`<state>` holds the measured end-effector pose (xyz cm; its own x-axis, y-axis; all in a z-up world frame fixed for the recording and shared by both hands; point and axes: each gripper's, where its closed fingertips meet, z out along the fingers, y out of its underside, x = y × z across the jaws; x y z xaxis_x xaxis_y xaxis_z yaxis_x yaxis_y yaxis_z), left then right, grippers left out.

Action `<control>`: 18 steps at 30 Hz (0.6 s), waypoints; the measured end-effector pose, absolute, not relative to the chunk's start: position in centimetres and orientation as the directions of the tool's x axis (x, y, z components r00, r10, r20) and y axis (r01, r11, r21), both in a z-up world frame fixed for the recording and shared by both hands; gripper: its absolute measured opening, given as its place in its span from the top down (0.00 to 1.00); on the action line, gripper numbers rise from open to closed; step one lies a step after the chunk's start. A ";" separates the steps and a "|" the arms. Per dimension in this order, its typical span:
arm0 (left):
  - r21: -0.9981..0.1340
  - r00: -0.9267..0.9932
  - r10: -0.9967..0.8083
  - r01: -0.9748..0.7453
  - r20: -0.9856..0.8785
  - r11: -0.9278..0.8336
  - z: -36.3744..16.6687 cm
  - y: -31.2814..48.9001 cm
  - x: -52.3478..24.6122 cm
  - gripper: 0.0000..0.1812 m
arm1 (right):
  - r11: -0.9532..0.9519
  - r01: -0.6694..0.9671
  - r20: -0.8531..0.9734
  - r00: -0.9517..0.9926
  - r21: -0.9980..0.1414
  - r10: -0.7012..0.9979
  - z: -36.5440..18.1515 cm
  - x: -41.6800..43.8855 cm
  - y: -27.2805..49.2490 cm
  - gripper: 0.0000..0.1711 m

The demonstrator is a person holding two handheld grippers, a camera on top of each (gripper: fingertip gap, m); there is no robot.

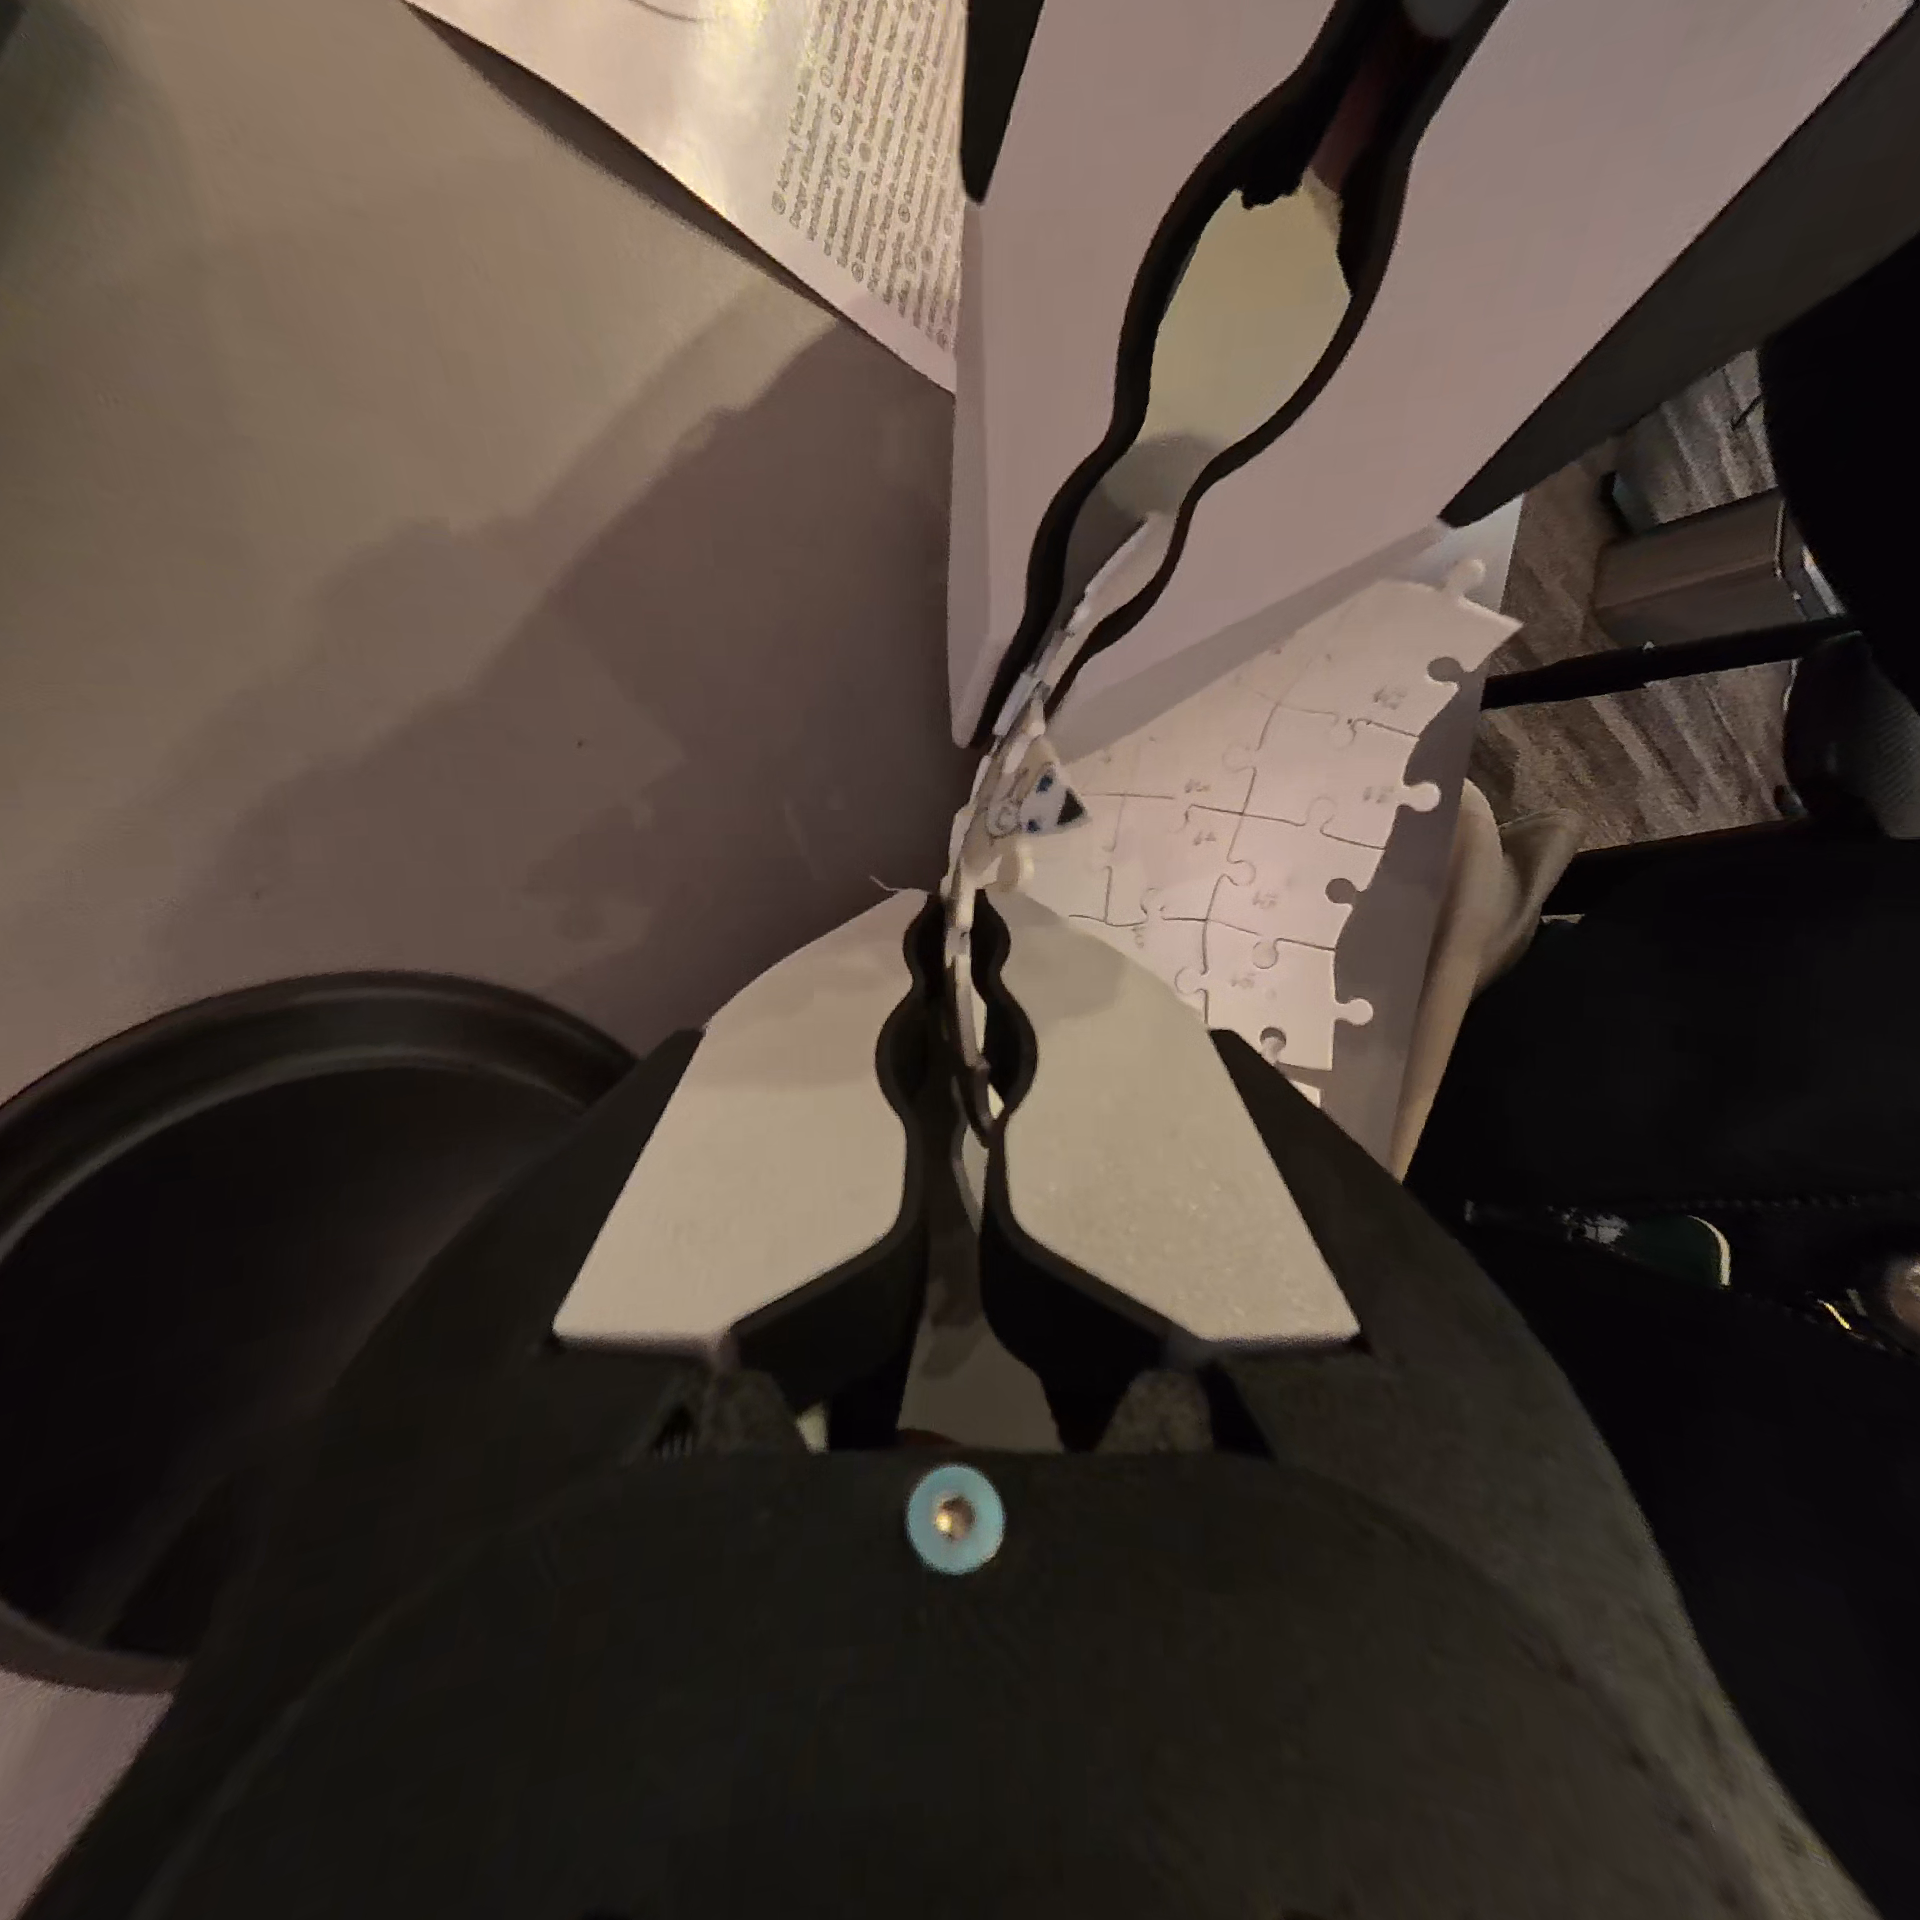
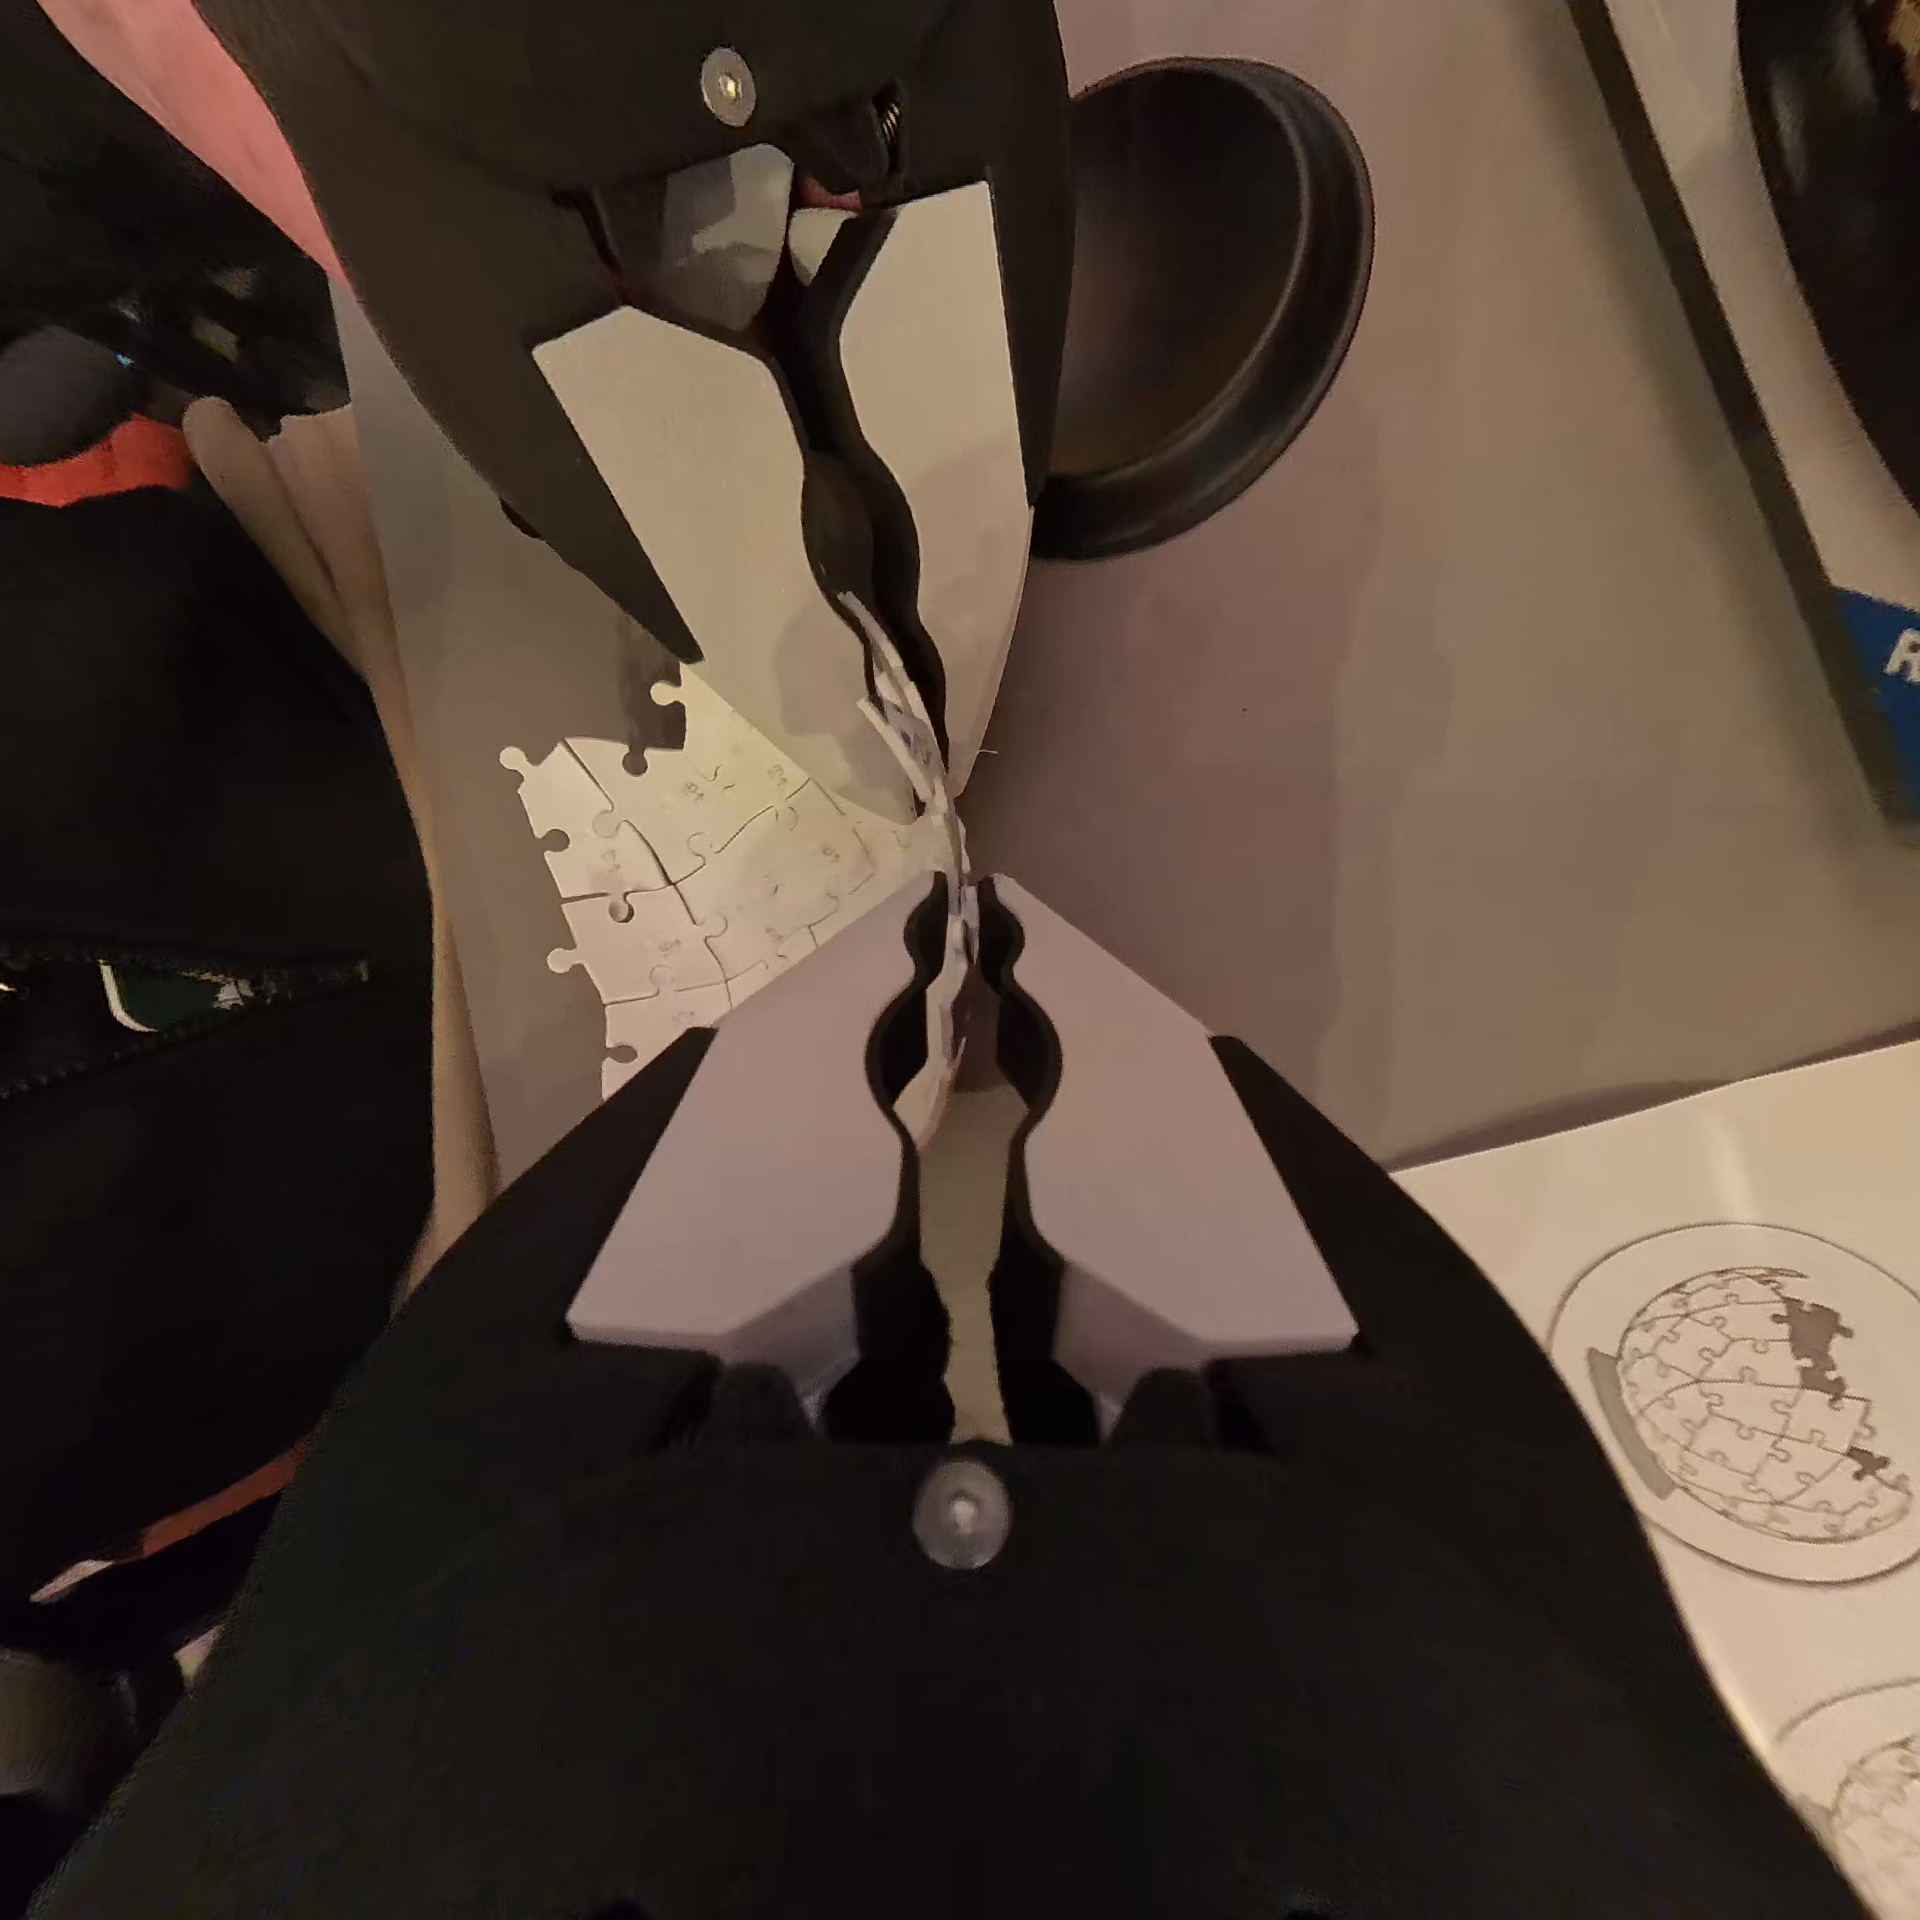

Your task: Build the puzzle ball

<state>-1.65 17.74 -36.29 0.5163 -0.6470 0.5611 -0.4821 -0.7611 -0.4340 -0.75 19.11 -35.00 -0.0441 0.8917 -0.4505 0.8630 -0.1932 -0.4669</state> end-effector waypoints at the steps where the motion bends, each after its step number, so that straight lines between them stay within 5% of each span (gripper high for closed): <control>1: -0.430 0.512 -0.651 -0.492 0.560 -0.757 -36.3 17.7 -1.6 0.97 | -0.204 0.863 -0.462 -0.038 -0.462 0.886 -35.0 -0.7 19.1 0.95; 4: -0.428 0.502 -0.652 -0.496 0.568 -0.755 -36.1 17.6 -1.4 0.98 | -0.223 0.858 -0.454 -0.014 -0.463 0.891 -34.6 -0.5 19.6 0.86; 11: -0.416 0.493 -0.644 -0.499 0.585 -0.760 -36.2 17.3 -1.3 0.97 | -0.224 0.873 -0.478 -0.011 -0.433 0.878 -34.6 1.2 19.0 0.98; 18: -0.405 0.448 -0.671 -0.556 0.590 -0.726 -36.0 16.9 -0.4 0.94 | -0.200 0.866 -0.462 -0.040 -0.459 0.886 -34.7 0.8 18.5 0.99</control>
<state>-0.43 16.89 -36.00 0.4484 -0.6715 0.5899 -0.5555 -0.7265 -0.4046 0.81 18.47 -34.73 -0.0401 0.8862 -0.4616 0.8658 -0.1998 -0.4588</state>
